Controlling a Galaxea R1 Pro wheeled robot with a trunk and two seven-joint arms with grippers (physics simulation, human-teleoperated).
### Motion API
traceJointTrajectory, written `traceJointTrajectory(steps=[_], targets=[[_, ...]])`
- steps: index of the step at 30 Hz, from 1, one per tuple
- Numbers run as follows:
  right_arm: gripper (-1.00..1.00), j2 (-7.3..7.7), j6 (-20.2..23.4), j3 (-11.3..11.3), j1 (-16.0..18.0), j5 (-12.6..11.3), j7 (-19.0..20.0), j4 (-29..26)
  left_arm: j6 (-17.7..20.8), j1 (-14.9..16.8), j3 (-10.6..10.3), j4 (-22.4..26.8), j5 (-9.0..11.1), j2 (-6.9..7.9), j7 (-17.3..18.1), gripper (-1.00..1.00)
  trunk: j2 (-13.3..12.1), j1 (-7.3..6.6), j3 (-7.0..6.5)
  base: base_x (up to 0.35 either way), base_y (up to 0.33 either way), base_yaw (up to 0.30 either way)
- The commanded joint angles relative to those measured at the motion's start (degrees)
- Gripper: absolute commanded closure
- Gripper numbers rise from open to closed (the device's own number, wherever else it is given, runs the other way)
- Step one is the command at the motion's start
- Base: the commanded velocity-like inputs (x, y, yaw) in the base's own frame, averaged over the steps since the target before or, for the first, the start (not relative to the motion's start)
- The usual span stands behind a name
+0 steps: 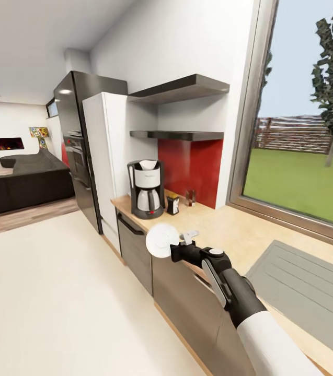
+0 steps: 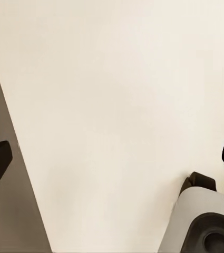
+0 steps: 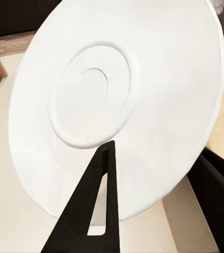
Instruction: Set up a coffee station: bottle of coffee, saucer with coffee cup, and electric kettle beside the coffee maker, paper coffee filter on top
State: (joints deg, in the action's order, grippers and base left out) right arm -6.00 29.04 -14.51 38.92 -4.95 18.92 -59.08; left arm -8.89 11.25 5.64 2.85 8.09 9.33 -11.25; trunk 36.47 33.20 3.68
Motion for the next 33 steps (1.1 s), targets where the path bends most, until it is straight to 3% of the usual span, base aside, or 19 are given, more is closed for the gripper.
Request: traceJointTrajectory(steps=[1, 16, 18, 22, 25, 33], targets=[[1.00, -0.01, 0.4, 0.0, 0.1, -0.6, -0.1, -0.1, -0.3, 0.1, 0.4, 0.0, 0.2, -0.01, 0.1, -1.00, 0.1, 0.05, 0.11, 0.313, 0.131, 0.000], [1.00, -0.25, 0.6, 0.6, 0.0, -1.1, -0.4, 0.1, -0.3, 0.0, 0.3, 0.0, 0.1, -0.02, 0.1, -1.00, 0.1, 0.05, 0.11, 0.330, 0.015, 0.000], [1.00, -0.58, 0.7, 1.6, 0.1, -3.5, -0.4, 1.3, -0.3, 0.0, 0.4, 0.0, 0.1, -0.02, 0.1, -1.00, 0.1, 0.05, 0.11, 0.333, 0.000, 0.000], [1.00, -0.80, 0.9, 6.5, 0.1, -11.0, -1.3, 5.4, -0.3, 0.1, 0.4, 0.0, 0.2, -0.02, 0.1, -1.00, 0.1, 0.05, 0.11, 0.333, 0.000, 0.000], [1.00, -0.84, 1.2, 8.4, 0.1, -14.1, -3.1, 7.2, -0.3, 0.0, 0.4, 0.0, 0.2, 0.04, 0.0, -1.00, 0.1, 0.05, 0.11, 0.326, 0.000, 0.000], [1.00, -0.67, 1.4, 9.5, 0.1, -15.9, -5.1, 8.2, -0.3, 0.1, 0.3, -0.1, 0.1, 0.07, -0.1, -1.00, 0.1, 0.05, 0.11, 0.201, 0.153, 0.000]])
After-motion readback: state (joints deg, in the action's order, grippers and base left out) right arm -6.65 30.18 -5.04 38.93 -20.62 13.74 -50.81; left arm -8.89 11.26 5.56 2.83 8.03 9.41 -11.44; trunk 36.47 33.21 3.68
